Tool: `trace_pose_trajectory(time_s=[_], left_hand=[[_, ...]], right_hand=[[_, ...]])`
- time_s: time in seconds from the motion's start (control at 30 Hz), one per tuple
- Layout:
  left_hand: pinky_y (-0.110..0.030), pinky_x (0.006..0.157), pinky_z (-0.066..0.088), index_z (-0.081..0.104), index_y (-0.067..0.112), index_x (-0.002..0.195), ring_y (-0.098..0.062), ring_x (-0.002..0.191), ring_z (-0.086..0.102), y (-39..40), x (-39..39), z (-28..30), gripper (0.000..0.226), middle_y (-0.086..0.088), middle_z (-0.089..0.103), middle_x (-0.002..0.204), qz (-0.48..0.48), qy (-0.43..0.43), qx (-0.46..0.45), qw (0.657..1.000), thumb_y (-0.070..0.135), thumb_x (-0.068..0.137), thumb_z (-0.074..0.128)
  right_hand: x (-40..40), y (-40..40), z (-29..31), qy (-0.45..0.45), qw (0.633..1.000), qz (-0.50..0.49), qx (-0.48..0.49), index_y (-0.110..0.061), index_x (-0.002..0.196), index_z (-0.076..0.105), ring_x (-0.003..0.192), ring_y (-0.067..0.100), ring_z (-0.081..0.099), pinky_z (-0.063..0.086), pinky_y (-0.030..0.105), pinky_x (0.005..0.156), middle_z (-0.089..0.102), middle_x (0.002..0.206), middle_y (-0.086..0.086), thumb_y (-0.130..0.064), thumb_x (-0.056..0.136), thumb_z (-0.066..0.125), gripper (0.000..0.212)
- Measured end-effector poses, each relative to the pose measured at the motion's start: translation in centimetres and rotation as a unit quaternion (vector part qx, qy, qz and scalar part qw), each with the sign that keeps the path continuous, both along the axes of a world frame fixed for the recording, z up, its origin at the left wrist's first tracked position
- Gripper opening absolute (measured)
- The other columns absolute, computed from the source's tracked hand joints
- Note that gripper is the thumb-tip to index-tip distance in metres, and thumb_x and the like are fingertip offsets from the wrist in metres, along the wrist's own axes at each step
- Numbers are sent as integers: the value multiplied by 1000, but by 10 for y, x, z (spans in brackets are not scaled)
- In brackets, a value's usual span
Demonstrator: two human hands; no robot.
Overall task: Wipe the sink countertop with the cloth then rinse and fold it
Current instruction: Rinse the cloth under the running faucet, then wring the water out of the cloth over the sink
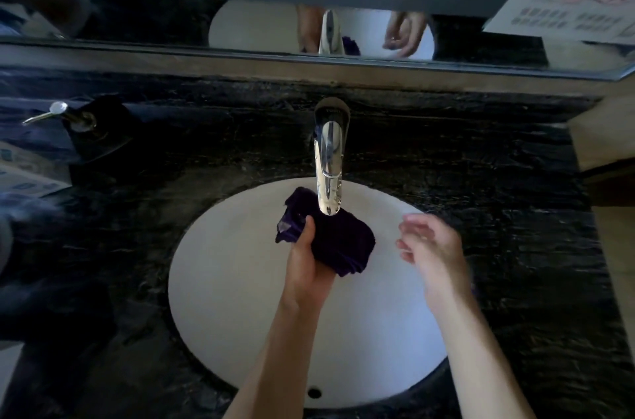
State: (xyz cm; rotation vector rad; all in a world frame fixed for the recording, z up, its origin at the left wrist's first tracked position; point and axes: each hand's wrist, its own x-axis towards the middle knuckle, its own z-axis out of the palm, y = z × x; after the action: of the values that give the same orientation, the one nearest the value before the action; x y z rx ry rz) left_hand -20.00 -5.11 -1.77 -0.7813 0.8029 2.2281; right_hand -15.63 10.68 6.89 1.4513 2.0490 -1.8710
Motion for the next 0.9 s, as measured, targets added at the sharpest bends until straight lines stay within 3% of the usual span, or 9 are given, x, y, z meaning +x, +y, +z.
trace_pose_trajectory(time_s=[0.1, 0.27, 0.33, 0.57, 0.9], left_hand=[[-54, 115, 38, 54, 4, 142, -36, 134, 54, -3, -4, 4, 53, -21, 54, 146, -1, 1, 28, 1000, 40, 104, 46], [-46, 103, 44, 65, 10, 130, -30, 117, 63, -1, -9, 17, 55, -15, 68, 121, -3, 20, 66, 998, 48, 107, 33], [-43, 99, 45, 70, 11, 119, -27, 108, 68, -1, -10, 19, 56, -12, 71, 110, 2, 13, 81, 997, 49, 107, 31], [-46, 107, 42, 78, 14, 112, -28, 113, 67, -4, -10, 17, 61, -14, 73, 115, -1, 24, 83, 996, 49, 107, 28], [-41, 93, 49, 80, 14, 106, -24, 101, 73, -2, -8, 20, 62, -11, 75, 105, 0, 10, 64, 998, 48, 107, 28]], right_hand=[[-34, -11, 43, 106, 992, 37, -61, -11, 99, 69, 49, 14, 56, 47, 23, 46, 73, 87, 6, -9, 101, 59, 10], [-80, -48, 70, 77, 977, 175, -91, -8, 87, 69, 42, 12, 49, 33, 22, 38, 73, 76, 5, -34, 101, 61, 30], [-87, -57, 70, 66, 978, 175, -96, -8, 83, 68, 42, 11, 47, 31, 21, 37, 70, 71, 5, -31, 100, 64, 29], [-83, -61, 65, 95, 973, 124, -169, 0, 84, 65, 39, 10, 39, 23, 21, 35, 60, 71, 14, -24, 100, 63, 28], [-79, -63, 53, 66, 980, 122, -144, -1, 82, 66, 37, 8, 39, 23, 19, 32, 62, 65, 7, -20, 99, 65, 26]])
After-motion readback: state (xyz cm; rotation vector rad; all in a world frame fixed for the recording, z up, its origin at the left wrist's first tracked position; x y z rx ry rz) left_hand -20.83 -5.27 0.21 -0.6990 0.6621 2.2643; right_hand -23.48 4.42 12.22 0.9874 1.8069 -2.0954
